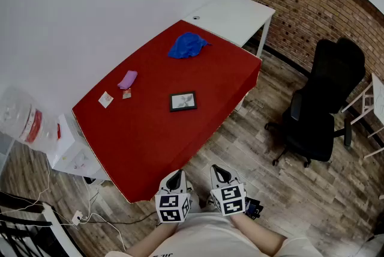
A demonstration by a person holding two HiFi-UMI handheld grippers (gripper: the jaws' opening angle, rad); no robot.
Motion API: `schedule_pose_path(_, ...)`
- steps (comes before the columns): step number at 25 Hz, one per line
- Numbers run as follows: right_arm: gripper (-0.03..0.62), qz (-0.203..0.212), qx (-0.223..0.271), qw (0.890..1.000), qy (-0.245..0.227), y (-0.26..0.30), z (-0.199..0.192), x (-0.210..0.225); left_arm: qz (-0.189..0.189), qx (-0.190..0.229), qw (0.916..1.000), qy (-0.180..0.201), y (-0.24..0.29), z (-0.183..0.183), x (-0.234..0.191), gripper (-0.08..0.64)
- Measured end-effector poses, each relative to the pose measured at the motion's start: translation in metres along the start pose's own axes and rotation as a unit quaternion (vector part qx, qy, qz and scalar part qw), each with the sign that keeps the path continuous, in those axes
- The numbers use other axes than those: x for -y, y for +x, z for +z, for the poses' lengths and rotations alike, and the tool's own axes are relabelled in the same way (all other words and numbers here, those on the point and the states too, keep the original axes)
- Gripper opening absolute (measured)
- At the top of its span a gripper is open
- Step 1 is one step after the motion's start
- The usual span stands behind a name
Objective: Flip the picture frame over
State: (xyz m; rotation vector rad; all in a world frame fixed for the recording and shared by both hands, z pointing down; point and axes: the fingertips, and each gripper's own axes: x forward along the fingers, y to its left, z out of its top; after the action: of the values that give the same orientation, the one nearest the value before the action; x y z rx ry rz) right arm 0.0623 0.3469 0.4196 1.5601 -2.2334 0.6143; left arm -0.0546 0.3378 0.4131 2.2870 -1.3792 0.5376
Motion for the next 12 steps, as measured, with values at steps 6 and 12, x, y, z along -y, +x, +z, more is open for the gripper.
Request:
schedule_pose_path(6,0.005,0.002,0.009,1.0,0.002,0.022,0.011,0.013,-0.01,-0.003,0.9999,-0.005,0.031,0.006,-0.005,0.005)
schedule_pose_path(12,0.005,-0.015,0.005,1.0,-0.007,0.063,0.035,0.036,-0.031,0.001,0.9995,0.0,0.083,0.037,-0.023,0.005)
